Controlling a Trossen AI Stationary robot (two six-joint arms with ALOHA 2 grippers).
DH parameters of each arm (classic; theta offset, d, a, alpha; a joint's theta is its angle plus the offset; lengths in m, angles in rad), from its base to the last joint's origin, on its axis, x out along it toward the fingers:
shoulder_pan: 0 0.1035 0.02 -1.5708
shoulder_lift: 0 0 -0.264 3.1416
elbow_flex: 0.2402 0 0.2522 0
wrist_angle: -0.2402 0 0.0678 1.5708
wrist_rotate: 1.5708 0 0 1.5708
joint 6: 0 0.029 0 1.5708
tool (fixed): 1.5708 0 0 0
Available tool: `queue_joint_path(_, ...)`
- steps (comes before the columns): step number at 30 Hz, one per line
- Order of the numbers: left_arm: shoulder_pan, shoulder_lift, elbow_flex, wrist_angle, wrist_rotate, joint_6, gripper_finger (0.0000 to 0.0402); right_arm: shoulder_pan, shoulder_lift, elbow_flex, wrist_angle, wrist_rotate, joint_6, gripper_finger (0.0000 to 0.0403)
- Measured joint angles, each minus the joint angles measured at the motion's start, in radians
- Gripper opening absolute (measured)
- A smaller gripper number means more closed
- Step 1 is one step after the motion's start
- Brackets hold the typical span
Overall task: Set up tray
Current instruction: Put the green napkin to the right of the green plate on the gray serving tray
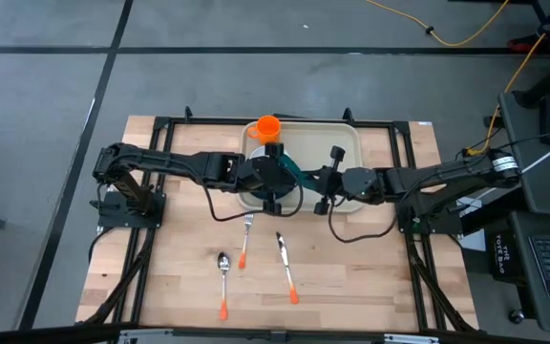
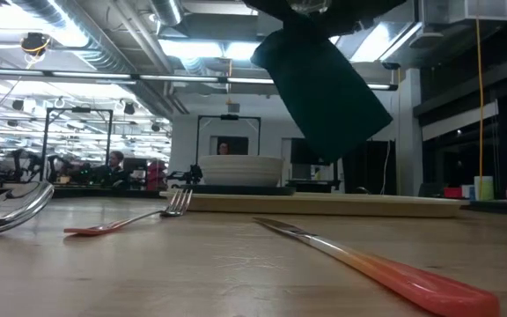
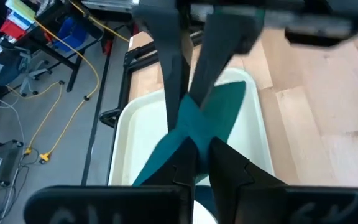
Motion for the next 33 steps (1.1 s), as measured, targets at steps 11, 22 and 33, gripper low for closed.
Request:
queue_joint_path(11,-0.007,-0.028,-0.001,-0.001,0.042,0.001,0.0046,-0.044,-0.117,0.001,-0.168,-0.082,0.016,0.0008)
queue_joint_path(22,-0.028,-0.118,-0.008,-0.103,0.177,-0.115,0.0042,-0.139,-0.109,0.001,-0.319,-0.097,-0.046,0.0008)
queue_joint_path(33,-0.046,-0.118,-0.070,-0.132,0.170,-0.211,0.0002,-0.332,-0.088,0.001,-0.343,-0.105,-0.384,0.0008)
